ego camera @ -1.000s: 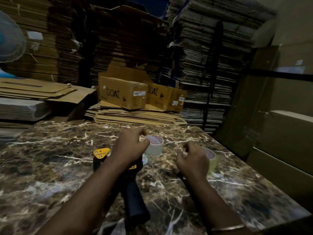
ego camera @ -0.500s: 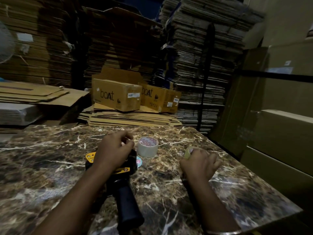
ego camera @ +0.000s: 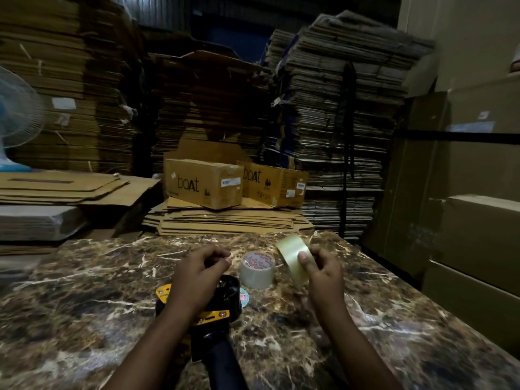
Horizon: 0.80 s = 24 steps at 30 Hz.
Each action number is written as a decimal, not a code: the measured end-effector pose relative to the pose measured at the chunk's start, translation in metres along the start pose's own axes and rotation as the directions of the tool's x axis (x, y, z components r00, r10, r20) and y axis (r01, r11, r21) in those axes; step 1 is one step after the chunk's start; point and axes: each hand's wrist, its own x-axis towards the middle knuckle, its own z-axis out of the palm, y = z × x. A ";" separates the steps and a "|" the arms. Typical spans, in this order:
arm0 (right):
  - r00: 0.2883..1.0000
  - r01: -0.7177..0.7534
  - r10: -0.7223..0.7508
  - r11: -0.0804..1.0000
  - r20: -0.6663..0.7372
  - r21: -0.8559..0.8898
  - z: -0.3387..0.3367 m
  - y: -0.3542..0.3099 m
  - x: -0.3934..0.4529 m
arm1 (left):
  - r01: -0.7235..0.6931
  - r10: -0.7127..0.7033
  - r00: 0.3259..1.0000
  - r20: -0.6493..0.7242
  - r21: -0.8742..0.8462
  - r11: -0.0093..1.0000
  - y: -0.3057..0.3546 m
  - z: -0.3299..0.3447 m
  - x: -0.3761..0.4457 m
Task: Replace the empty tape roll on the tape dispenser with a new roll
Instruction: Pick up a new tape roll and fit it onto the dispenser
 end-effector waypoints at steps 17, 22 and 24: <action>0.727 -0.686 0.290 0.339 0.622 0.644 0.067 -0.026 -0.010 | 0.333 -0.293 0.943 0.160 -0.422 0.843 -0.002 -0.008 0.013; 0.726 -0.685 0.241 0.325 0.644 0.652 0.064 -0.030 -0.018 | 0.329 -0.282 0.944 0.171 -0.427 0.842 0.008 -0.008 0.008; 0.735 -0.673 0.246 0.370 0.632 0.640 0.065 -0.028 -0.019 | 0.309 -0.261 0.950 0.169 -0.432 0.847 0.008 -0.010 0.008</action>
